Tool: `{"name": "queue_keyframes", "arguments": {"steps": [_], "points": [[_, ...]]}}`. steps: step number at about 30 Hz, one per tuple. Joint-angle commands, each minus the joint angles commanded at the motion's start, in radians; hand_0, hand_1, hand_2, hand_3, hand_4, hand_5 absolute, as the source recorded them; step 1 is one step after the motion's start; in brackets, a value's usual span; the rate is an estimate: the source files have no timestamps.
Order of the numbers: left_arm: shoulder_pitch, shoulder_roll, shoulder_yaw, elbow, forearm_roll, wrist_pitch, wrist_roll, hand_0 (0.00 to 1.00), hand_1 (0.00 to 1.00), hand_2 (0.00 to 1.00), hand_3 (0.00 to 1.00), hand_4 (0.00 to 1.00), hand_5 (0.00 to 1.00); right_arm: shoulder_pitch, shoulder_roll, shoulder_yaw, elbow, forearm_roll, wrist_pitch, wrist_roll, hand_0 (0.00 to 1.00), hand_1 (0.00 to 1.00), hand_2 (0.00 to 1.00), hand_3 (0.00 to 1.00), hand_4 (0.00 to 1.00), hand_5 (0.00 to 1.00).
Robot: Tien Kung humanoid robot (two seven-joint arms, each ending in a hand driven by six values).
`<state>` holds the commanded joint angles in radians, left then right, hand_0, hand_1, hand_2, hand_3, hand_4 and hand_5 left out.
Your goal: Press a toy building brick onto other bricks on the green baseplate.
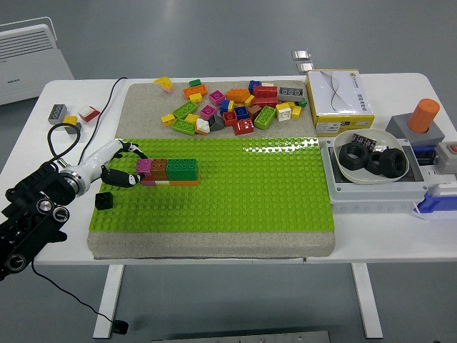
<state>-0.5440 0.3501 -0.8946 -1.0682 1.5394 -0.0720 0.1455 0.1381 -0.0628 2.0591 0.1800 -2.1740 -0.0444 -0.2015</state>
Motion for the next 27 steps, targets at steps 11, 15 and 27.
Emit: {"name": "queue_keyframes", "arguments": {"steps": [11, 15, 27], "points": [[-0.001, -0.002, 0.001, 0.000, 0.000, -0.001, -0.004, 0.910, 0.961, 0.945, 0.659, 0.599, 0.002, 0.001, 0.000, 0.002, 0.000, -0.002, 0.000, 0.000, 0.518, 0.671, 0.692, 0.721, 0.761, 0.827], [-0.001, -0.002, 0.002, 0.000, -0.001, -0.002, -0.005, 0.910, 0.961, 0.945, 0.659, 0.599, 0.002, 0.001, 0.000, 0.004, 0.000, -0.004, 0.000, 0.000, 0.518, 0.671, 0.692, 0.721, 0.761, 0.827], [0.000, 0.000, 0.005, 0.000, -0.006, -0.018, -0.004, 0.910, 0.961, 0.946, 0.663, 0.630, 0.025, 0.001, 0.001, 0.010, 0.000, -0.008, -0.001, -0.001, 0.518, 0.671, 0.690, 0.721, 0.761, 0.827]]}}
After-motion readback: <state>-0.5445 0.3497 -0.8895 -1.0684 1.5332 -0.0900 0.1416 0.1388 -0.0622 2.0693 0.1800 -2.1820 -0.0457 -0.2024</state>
